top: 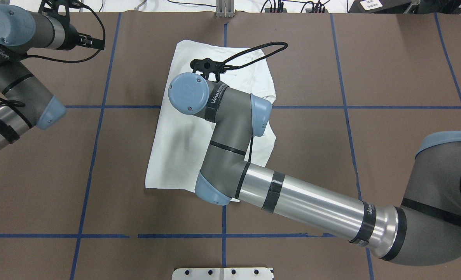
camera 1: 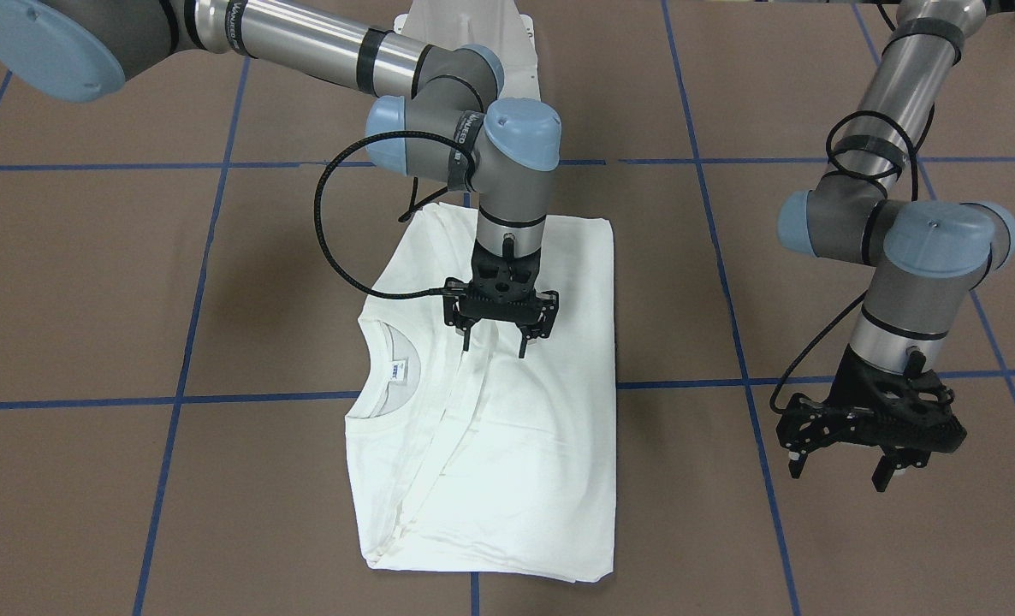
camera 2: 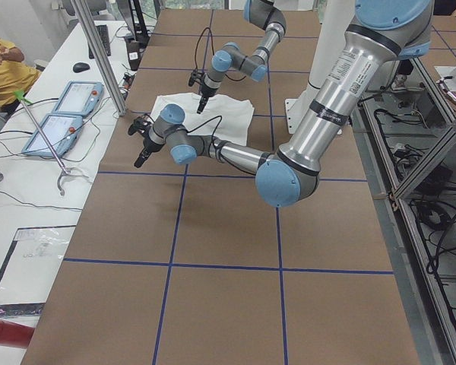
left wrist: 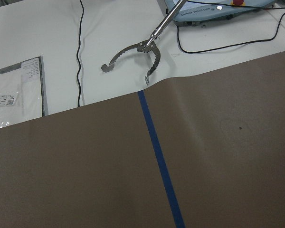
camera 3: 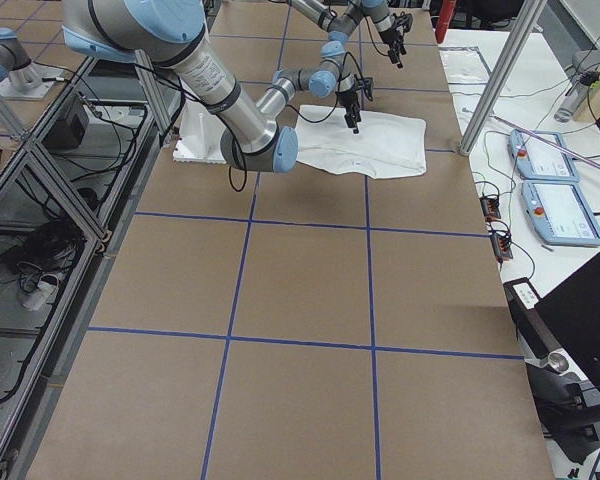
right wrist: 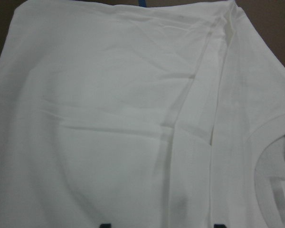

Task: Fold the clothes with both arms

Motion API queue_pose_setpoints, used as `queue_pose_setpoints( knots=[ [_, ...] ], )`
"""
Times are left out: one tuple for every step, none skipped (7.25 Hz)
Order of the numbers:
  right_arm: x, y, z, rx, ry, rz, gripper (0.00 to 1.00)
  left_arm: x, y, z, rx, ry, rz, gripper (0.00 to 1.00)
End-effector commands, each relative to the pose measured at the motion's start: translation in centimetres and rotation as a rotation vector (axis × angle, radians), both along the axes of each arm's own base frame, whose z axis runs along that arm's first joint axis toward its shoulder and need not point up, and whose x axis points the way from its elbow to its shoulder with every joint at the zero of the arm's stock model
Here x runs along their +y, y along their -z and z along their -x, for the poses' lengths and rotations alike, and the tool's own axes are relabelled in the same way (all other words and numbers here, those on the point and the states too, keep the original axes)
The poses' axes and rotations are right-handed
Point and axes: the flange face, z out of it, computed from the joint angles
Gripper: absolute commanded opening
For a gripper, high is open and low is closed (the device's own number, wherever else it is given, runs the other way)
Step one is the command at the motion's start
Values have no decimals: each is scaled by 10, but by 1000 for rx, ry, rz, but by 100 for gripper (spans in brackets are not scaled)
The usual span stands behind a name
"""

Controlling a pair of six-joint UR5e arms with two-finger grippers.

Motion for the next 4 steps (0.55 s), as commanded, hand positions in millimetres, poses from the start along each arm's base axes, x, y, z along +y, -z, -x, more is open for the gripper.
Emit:
queue_pose_setpoints(
  knots=[
    [3,-5,4,52,36,13,0,1,1,-1,2,-3,-1,100],
    [5,-9,5,66,47,15,0,1,1,-1,2,-3,-1,100],
    [5,-10,5,68,48,15,0,1,1,-1,2,-3,-1,100],
    [5,-10,5,68,48,15,0,1,1,-1,2,-3,-1,100]
  ],
)
